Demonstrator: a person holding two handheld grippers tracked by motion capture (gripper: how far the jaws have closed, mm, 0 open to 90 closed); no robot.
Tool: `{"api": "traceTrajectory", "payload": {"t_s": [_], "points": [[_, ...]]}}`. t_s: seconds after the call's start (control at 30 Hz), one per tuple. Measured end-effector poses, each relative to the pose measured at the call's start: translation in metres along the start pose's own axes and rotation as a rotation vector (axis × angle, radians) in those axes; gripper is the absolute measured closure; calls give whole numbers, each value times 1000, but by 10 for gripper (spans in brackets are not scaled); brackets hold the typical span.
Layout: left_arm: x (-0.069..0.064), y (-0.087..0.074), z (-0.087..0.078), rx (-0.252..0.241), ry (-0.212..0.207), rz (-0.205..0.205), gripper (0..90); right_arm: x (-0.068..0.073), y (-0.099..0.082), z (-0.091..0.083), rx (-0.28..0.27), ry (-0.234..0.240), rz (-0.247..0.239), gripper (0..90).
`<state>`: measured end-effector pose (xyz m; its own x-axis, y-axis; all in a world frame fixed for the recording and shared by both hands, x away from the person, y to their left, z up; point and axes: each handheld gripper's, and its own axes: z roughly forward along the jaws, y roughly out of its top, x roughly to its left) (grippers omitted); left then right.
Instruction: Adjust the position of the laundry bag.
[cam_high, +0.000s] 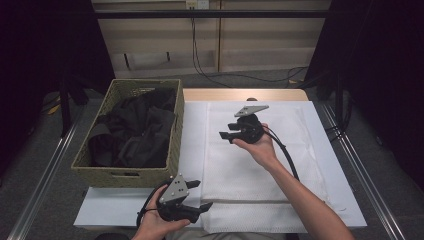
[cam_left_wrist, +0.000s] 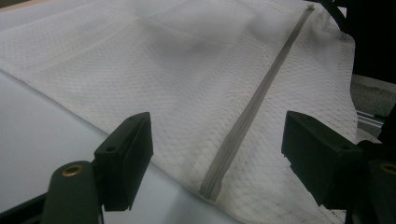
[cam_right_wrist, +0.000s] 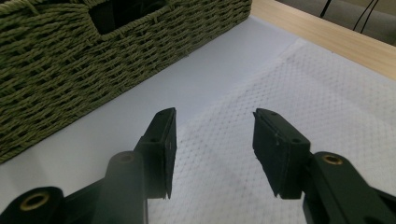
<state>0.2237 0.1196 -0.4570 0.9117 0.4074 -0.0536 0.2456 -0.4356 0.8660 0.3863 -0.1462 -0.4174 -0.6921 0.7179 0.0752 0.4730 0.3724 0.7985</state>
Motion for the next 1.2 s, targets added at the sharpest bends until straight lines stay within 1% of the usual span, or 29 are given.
{"api": "traceTrajectory", "payload": {"t_s": [0.03, 0.07, 0.13, 0.17, 0.2, 0.23, 0.27, 0.3, 0.33, 0.37, 0.4, 0.43, 0.47, 0.5, 0.53, 0.6, 0.67, 0.7, 0.77, 0.8, 0.87, 0.93, 0.97, 1.03, 1.07, 1.1, 1.13, 1.17, 1.2], "points": [[-2, 0, 0, 6, -9, 12, 280, 0, 3, 4, 4, -4, -7, 502], [-4, 0, -1, 20, -4, 30, 313, 0, 5, 8, 9, 1, -5, 502], [-7, -1, 1, 27, -3, 43, 283, 0, 11, 16, 14, 5, -3, 502], [-8, -1, 2, 33, -9, 48, 304, 0, 13, 21, 19, 3, -7, 505], [-9, 0, 3, 33, -19, 51, 331, -1, 16, 25, 23, 2, -7, 509], [-8, 0, 3, 35, -49, 57, 325, -1, 18, 29, 23, 7, -5, 508], [-8, 0, 4, 28, -60, 51, 329, -2, 21, 33, 30, 2, -11, 507], [-9, 0, 5, 46, -45, 62, 328, -2, 23, 37, 39, -4, -28, 505], [-9, -1, 7, 69, -35, 69, 328, -4, 25, 41, 36, 4, -23, 505], [-8, -1, 9, 70, -44, 62, 336, -6, 26, 45, 32, 19, 2, 505], [-7, -2, 10, 82, -38, 73, 340, -8, 26, 51, 43, 20, -1, 506], [-7, -2, 12, 89, -41, 74, 357, -7, 26, 61, 78, 2, -29, 505], [-7, -2, 13, 96, -42, 79, 357, -7, 26, 61, 78, 2, -29, 505], [-7, -2, 13, 107, -37, 85, 366, -6, 25, 71, 98, 5, -27, 504], [-6, -2, 16, 103, -55, 86, 366, -6, 25, 71, 98, 5, -27, 504], [-5, -2, 19, 136, -58, 86, 398, -7, 24, 82, 108, 16, -17, 502], [-5, -3, 21, 149, -61, 80, 438, -6, 20, 93, 129, 10, -14, 501], [-5, -3, 20, 158, -56, 90, 445, -5, 18, 98, 136, 12, -16, 500], [-5, -3, 18, 160, -51, 88, 458, -2, 13, 107, 148, 1, -15, 497], [-5, -3, 18, 153, -58, 84, 458, 0, 10, 111, 153, -7, -18, 495], [-5, -2, 18, 162, -46, 89, 462, 0, 7, 116, 157, -24, -32, 494], [-5, -4, 20, 158, -61, 88, 479, -1, 5, 118, 164, -38, -33, 492], [-6, -4, 21, 181, -51, 99, 486, -1, 5, 118, 170, -52, -40, 498], [-9, -5, 23, 216, -44, 125, 511, -2, 4, 118, 164, -41, -32, 522], [-9, -6, 24, 223, -41, 132, 521, -3, 4, 117, 169, -41, -26, 540], [-9, -6, 25, 227, -51, 127, 522, -3, 5, 117, 174, -48, -20, 568], [-9, -5, 24, 242, -39, 135, 523, -4, 5, 117, 172, -48, -22, 588], [-9, -6, 25, 245, -37, 132, 530, -5, 5, 118, 164, -47, -27, 606], [-8, -6, 25, 249, -41, 124, 540, -5, 5, 117, 169, -50, -17, 637]]}}
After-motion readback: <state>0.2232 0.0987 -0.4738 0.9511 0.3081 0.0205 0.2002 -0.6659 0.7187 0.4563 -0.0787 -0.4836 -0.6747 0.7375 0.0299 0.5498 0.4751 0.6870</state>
